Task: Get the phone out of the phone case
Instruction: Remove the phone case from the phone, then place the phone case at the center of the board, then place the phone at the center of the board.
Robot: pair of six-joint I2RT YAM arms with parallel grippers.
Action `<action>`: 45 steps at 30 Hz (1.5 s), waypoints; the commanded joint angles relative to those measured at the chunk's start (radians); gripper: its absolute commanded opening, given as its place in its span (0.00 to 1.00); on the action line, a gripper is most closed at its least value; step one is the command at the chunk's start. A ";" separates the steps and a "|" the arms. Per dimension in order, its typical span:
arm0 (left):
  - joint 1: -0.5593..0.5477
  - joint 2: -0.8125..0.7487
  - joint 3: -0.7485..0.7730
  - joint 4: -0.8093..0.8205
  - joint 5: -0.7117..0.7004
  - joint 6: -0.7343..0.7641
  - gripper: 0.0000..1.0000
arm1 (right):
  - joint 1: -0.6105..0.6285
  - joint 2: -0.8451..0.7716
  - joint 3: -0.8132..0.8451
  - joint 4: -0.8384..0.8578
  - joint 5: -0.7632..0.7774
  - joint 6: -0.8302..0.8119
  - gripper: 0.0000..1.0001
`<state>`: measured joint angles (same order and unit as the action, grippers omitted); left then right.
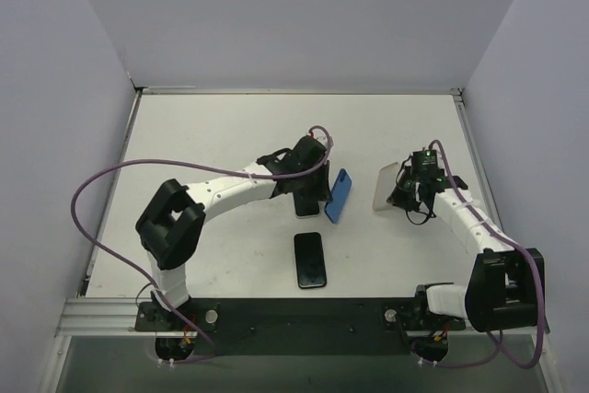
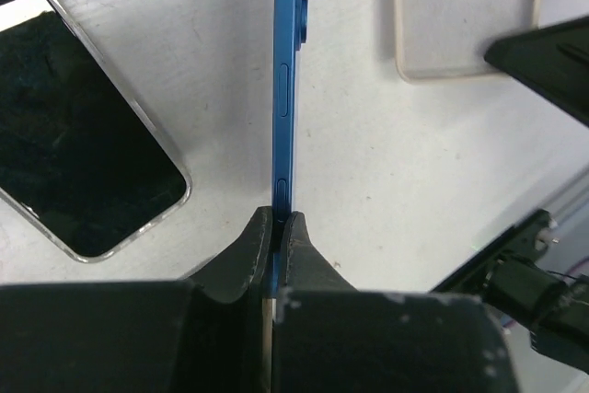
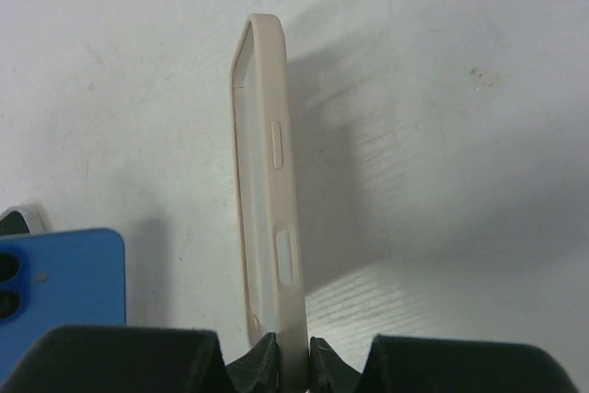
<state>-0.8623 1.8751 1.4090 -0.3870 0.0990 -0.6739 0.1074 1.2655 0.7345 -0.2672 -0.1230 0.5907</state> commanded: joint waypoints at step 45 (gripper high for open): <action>1.003 -0.191 -0.452 0.277 0.384 0.016 0.00 | 0.606 0.595 0.503 -0.113 0.111 -0.062 1.00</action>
<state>0.1303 1.6859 0.9588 -0.1669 0.4801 -0.6590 0.6781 1.8275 1.1824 -0.3084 -0.0536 0.5339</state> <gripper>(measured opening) 0.045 0.999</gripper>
